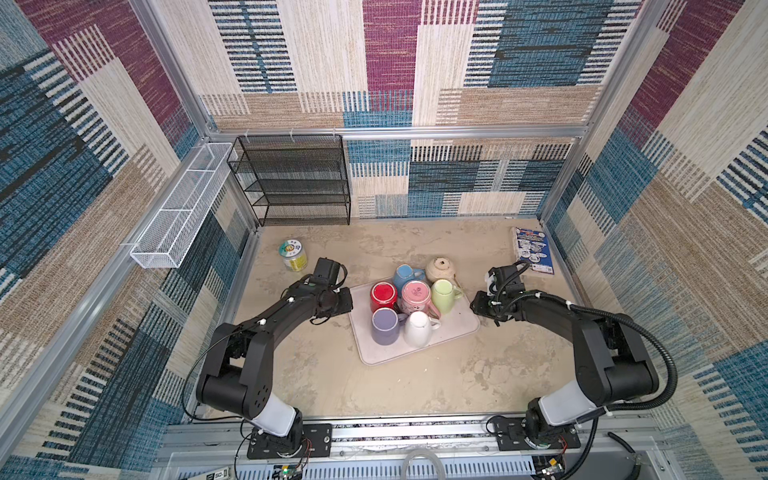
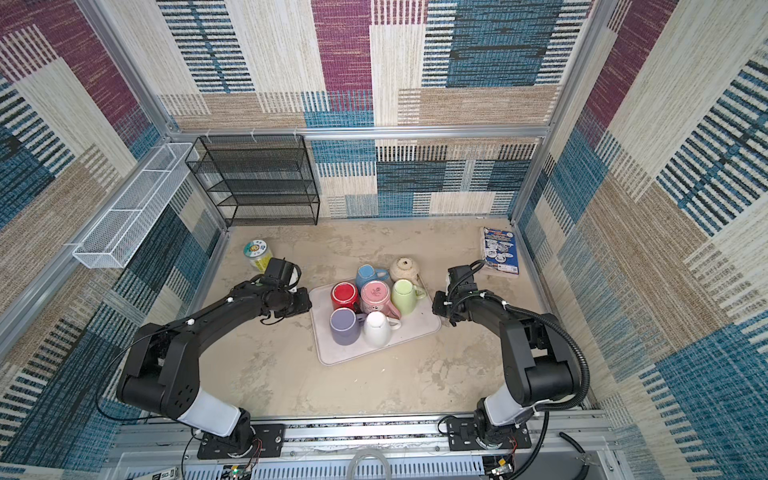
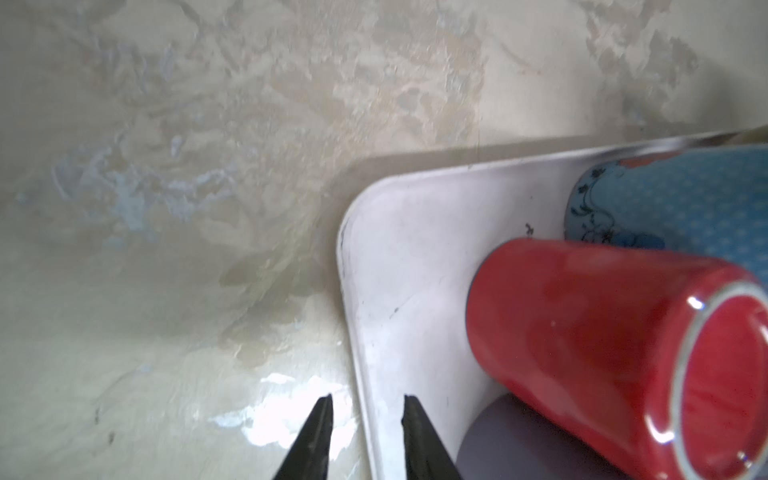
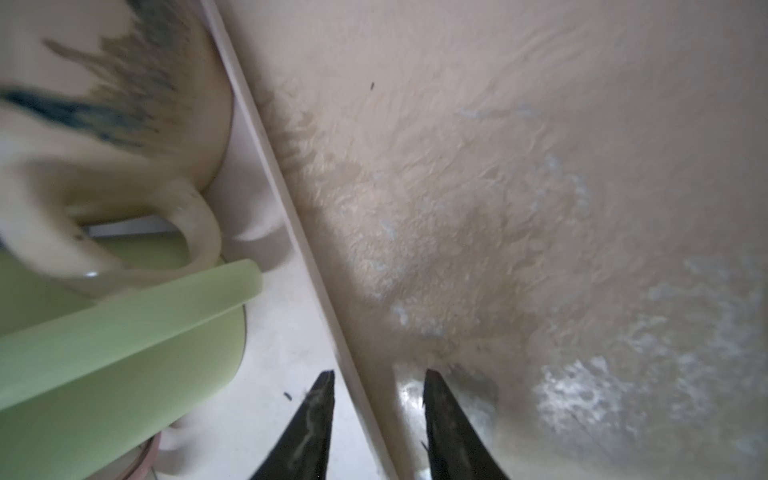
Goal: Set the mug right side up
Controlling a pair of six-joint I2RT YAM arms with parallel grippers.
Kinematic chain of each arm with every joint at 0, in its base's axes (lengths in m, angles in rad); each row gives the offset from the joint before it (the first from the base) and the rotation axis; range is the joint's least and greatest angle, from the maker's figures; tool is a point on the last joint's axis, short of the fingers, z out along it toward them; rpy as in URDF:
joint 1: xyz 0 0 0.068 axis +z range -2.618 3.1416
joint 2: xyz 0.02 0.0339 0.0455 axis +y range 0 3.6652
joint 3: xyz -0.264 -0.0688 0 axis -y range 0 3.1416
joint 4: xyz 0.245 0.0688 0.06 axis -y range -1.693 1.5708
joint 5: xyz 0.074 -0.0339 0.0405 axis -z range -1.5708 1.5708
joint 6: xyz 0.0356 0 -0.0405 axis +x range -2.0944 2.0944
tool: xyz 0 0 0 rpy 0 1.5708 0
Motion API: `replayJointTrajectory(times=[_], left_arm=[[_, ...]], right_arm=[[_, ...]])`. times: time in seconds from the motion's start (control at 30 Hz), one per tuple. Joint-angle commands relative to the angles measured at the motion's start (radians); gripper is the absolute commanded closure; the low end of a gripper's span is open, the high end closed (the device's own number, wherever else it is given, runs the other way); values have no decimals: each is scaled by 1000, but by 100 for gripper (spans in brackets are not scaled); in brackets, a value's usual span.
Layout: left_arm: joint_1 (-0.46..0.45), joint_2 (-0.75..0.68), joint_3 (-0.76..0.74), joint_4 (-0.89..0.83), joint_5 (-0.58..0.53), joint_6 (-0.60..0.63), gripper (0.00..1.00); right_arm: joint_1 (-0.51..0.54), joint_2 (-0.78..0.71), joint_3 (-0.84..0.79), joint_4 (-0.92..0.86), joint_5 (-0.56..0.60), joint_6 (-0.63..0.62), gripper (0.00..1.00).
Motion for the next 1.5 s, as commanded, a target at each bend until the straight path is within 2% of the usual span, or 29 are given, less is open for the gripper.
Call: replayJointTrajectory(times=[0.0,0.2,0.37,0.5,0.73,1.17,1.27,1.33,1.47], left_arm=[[-18,-26,-55,28,4,-40,67],[-77,-6,-126,92,-5,-72,68],[-86,28,-130,116,-10,-74,74],[-85,53,-135,139,-9,-75,80],[-86,49,-153,159,-23,-67,100],[-104,-87,-292,183,-13,-106,100],[-106,-117,-306,178,-22,-112,100],[-106,-127,-291,153,-36,-107,100],[-106,-141,-230,84,-61,-79,90]], right_arm=[[1,30,-9,70,-21,-20,63],[2,51,-55,119,-62,-19,75],[4,18,-98,123,-62,-19,86],[34,-28,-127,113,-50,-5,92],[114,-113,-192,91,-37,39,100],[179,-269,-290,50,-28,111,99],[179,-267,-262,28,7,110,88],[178,-269,-235,3,53,104,77],[179,-286,-183,-46,129,89,67]])
